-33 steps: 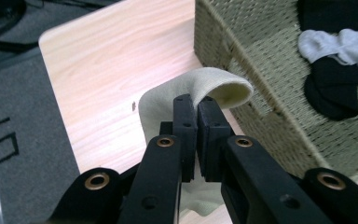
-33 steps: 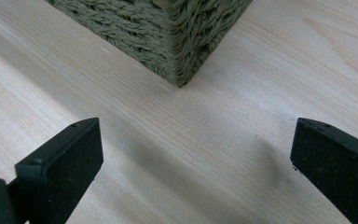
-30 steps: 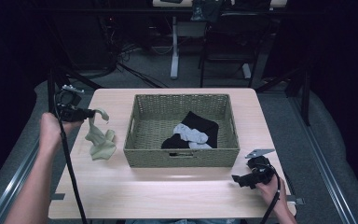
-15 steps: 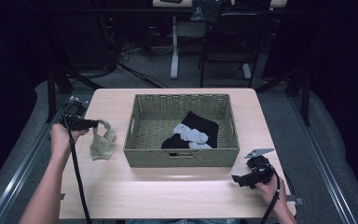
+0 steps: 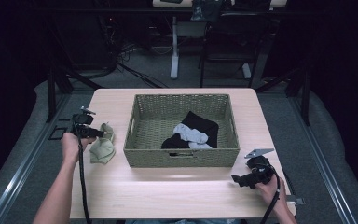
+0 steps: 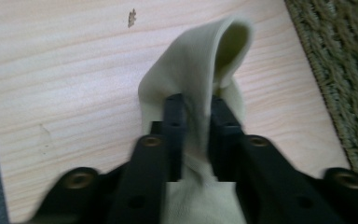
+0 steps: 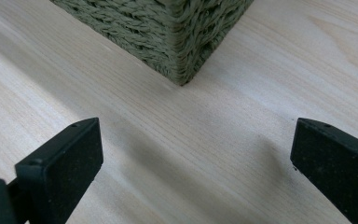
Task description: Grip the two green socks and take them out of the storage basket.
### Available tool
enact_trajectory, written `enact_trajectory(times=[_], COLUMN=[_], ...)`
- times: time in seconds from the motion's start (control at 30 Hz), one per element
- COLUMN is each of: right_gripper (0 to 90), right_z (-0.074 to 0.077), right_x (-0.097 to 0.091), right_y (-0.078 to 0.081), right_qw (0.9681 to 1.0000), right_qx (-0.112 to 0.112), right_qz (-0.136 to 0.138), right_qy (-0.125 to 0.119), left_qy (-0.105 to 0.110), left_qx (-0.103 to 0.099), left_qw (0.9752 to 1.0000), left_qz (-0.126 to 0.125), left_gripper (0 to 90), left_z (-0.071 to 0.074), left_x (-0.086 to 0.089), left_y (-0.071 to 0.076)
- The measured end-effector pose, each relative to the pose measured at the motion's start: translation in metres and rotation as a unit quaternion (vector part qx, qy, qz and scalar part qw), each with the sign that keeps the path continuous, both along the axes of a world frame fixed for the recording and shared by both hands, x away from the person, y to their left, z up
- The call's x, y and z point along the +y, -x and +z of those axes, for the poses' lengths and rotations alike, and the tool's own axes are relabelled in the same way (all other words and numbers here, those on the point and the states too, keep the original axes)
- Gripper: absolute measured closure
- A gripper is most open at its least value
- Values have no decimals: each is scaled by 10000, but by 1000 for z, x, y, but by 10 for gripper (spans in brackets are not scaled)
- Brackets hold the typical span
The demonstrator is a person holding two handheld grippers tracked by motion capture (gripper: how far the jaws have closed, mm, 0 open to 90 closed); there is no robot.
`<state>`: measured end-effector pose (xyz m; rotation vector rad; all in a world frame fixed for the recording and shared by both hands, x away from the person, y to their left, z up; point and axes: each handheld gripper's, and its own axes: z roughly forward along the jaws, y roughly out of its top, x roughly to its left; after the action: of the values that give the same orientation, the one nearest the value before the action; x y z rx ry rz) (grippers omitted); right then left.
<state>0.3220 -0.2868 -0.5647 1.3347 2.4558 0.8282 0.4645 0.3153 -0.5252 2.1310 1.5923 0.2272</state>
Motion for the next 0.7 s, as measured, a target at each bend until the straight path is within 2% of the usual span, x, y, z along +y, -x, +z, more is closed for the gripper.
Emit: enact_trajectory(times=[0.1,0.17,0.23,0.37,0.57,0.63,0.7], right_gripper=[16,16,16,16,16,16,16], right_z=[0,1,2,1,1,1,1], right_x=[0,0,-1,-1,0,0,0], right_y=[0,1,1,1,0,1,1], right_qw=[10000,10000,10000,10000,10000,10000,10000], right_qx=[-8,-30,-34,-21,-24,-17,-36], right_qz=[-18,-30,-23,-8,-5,-1,-28], right_qy=[-7,-28,-22,-52,12,9,4], left_qy=[190,173,167,208,-36,-169,-152], left_qx=[-60,-229,-375,-644,-966,-1151,-1212], left_qw=[9997,9992,9988,9972,9952,9932,9925], left_qz=[153,282,278,319,130,71,3], left_gripper=[532,380,246,151,87,57,41], left_z=[-3,3,11,27,43,46,47], left_x=[4,6,8,11,2,-6,-10], left_y=[0,4,10,27,57,69,78])
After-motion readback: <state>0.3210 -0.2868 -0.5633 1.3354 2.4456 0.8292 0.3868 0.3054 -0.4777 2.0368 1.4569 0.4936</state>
